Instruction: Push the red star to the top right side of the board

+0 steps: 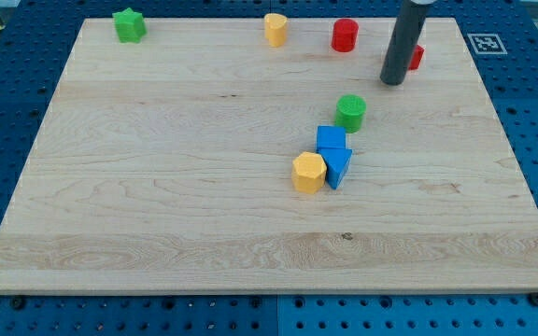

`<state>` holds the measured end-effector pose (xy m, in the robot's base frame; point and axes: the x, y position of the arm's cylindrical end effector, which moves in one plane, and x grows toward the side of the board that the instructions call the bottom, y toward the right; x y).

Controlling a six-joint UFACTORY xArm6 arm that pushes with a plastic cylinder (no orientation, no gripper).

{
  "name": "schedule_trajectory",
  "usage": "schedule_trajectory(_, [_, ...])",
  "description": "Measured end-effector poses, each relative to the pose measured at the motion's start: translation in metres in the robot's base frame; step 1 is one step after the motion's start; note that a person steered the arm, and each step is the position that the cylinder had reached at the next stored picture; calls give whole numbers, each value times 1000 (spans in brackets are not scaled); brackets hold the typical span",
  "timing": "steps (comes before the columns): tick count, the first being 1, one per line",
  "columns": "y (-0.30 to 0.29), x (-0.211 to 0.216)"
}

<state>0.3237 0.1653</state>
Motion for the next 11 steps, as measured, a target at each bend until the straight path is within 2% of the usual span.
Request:
schedule_trajectory(6, [17,-23])
schedule_trajectory(11, [82,-48])
